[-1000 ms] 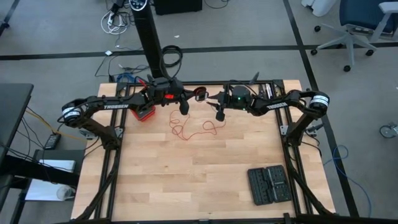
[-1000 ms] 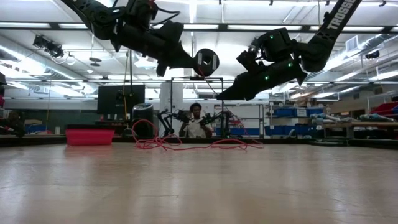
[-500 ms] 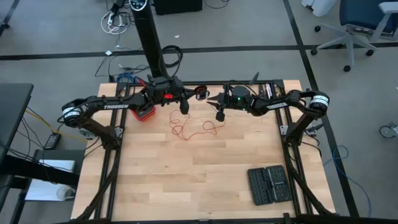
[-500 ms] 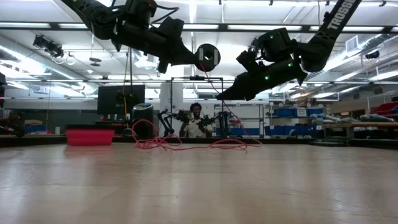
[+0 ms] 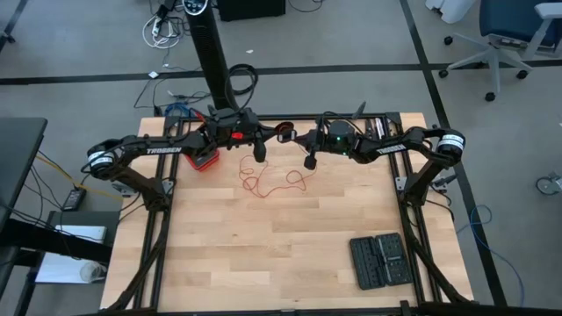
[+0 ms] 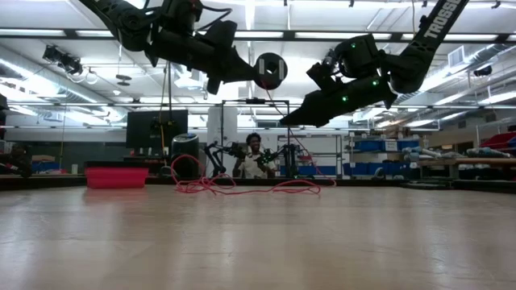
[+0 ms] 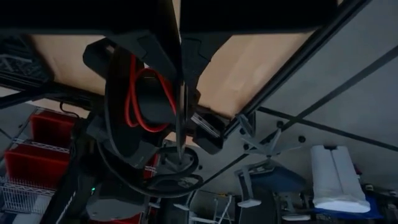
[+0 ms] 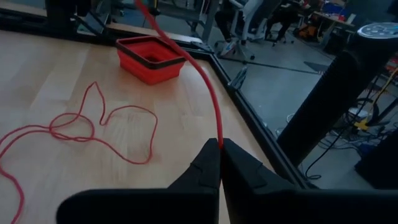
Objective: Coil cords
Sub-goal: Coil the wire to the spool
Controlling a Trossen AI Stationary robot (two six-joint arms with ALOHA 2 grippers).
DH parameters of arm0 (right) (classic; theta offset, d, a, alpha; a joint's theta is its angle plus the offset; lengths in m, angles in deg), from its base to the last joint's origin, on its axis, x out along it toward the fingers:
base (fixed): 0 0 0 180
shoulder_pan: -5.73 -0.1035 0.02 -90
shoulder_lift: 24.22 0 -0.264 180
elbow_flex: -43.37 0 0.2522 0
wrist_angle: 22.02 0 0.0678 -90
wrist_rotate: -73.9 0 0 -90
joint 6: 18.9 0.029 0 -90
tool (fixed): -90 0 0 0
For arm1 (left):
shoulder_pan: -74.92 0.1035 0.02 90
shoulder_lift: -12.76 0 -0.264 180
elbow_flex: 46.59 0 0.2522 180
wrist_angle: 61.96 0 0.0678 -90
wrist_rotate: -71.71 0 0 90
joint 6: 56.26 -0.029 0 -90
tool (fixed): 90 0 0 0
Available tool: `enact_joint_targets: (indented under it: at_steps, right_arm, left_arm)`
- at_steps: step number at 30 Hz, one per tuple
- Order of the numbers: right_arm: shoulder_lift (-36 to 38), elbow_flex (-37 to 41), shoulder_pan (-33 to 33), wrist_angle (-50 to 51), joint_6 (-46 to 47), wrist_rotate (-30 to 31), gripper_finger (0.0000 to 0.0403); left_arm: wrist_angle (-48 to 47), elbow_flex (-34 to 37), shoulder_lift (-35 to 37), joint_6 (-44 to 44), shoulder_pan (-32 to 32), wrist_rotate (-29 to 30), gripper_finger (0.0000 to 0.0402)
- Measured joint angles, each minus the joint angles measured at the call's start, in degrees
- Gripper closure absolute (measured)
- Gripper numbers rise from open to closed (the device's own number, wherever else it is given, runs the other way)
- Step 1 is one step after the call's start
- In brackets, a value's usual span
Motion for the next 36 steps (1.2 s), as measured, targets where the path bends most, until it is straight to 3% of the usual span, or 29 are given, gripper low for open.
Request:
enact_joint_targets:
  at_steps: [12,17,25,32,36]
  right_arm:
    - [0.0,0.0,1.0,3.1,-1.5,-0.6,0.0401]
    - [0.0,0.0,1.1,2.3,-1.9,-7.5,0.0402]
    - [0.0,0.0,0.7,3.6,3.6,4.2,0.0402]
    - [0.0,0.0,-2.0,3.4,-1.5,11.0,0.0403]
    - [0.0,0.0,-3.7,0.7,-6.0,19.8,0.0403]
  left_arm:
    - [-0.8,0.0,-0.5,-0.1,0.0,0.1,0.04]
    - [-0.5,0.0,-0.9,1.5,-0.3,0.3,0.04]
    - [-6.8,0.0,-1.0,1.4,-1.2,0.1,0.04]
    - [-12.0,0.0,-1.0,-0.6,-1.2,2.1,0.04]
    - [-15.8,0.0,-1.0,-1.7,-1.2,5.1,0.04]
